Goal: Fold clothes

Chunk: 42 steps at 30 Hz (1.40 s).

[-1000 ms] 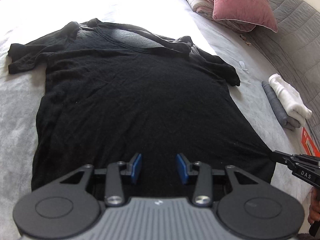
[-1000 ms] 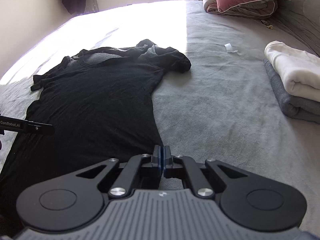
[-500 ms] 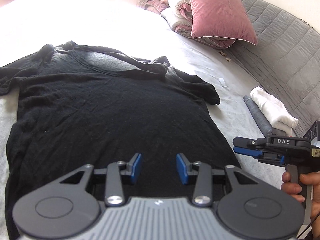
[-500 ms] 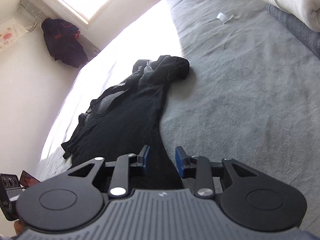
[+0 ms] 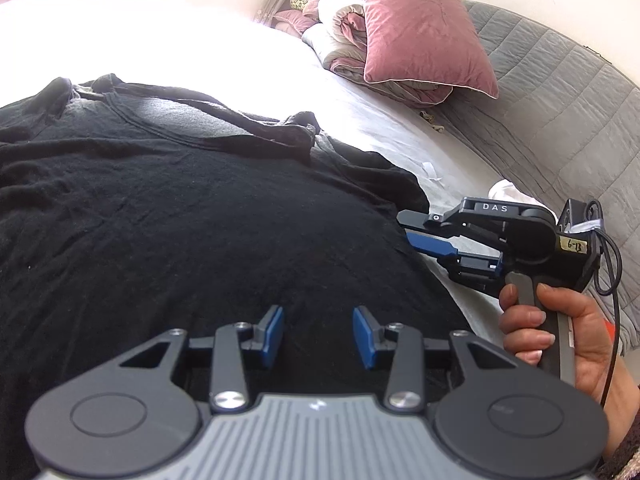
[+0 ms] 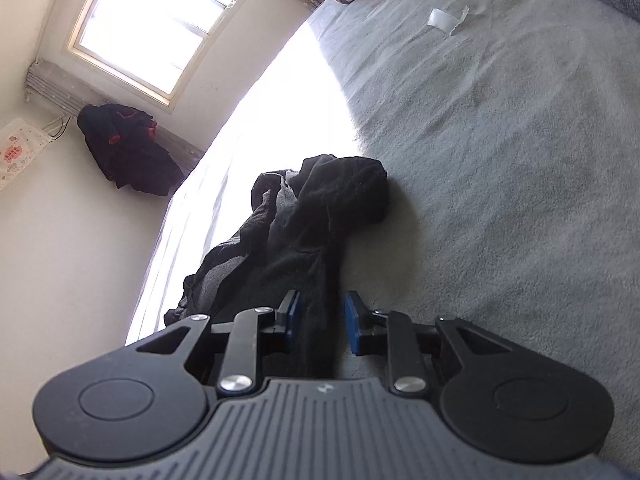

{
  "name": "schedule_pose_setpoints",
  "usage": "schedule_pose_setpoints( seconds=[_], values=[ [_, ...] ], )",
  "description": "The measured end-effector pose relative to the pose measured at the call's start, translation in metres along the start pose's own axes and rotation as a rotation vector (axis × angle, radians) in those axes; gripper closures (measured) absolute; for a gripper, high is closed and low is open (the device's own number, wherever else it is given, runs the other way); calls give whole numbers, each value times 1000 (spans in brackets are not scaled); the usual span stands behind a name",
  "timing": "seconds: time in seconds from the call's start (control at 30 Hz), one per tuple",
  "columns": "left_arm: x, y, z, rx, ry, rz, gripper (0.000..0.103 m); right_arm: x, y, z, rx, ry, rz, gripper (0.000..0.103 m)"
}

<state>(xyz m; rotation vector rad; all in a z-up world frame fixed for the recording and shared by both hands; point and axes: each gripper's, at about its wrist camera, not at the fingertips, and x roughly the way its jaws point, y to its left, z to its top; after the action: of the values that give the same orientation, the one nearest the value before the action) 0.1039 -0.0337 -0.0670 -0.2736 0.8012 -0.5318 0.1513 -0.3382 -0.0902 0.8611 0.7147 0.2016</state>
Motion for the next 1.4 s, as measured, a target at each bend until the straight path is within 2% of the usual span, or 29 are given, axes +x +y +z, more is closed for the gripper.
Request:
schedule_pose_setpoints(
  seconds=[0.07, 0.1, 0.2, 0.23, 0.27, 0.37, 0.4, 0.5, 0.6, 0.9, 1.03, 1.4],
  values=[
    [0, 0, 0, -1, -3, -4, 63, 3, 6, -1, -52, 0, -35, 92],
    [0, 0, 0, -3, -3, -5, 63, 4, 10, -1, -79, -4, -54, 102],
    [0, 2, 1, -9, 0, -9, 63, -11, 27, -1, -204, -114, -171, 102],
    [0, 2, 1, -6, 2, -9, 63, -15, 32, -1, -246, -143, -195, 102],
    [1, 2, 1, -2, 2, -9, 63, -15, 33, -2, -263, -136, -187, 102],
    [-2, 2, 0, 0, 1, -4, 63, -7, 31, -4, -289, -75, -176, 99],
    [-3, 2, 0, -3, 1, -3, 63, -3, 31, -6, -286, -56, -183, 87],
    [-9, 3, 1, -5, -5, 1, 63, -4, 28, -5, -255, -25, -170, 86],
    [-15, 6, 2, 2, -14, 15, 63, -15, 28, -5, -244, -1, -151, 68],
    [-28, 12, -2, -3, -9, 29, 63, -52, 36, -31, -397, 60, -217, 67],
    [-30, 9, -4, 6, -5, 31, 63, -52, 37, -40, -443, 71, -263, 68],
    [-34, 8, -4, 7, -6, 31, 63, -46, 44, -48, -478, 88, -273, 68]
  ],
)
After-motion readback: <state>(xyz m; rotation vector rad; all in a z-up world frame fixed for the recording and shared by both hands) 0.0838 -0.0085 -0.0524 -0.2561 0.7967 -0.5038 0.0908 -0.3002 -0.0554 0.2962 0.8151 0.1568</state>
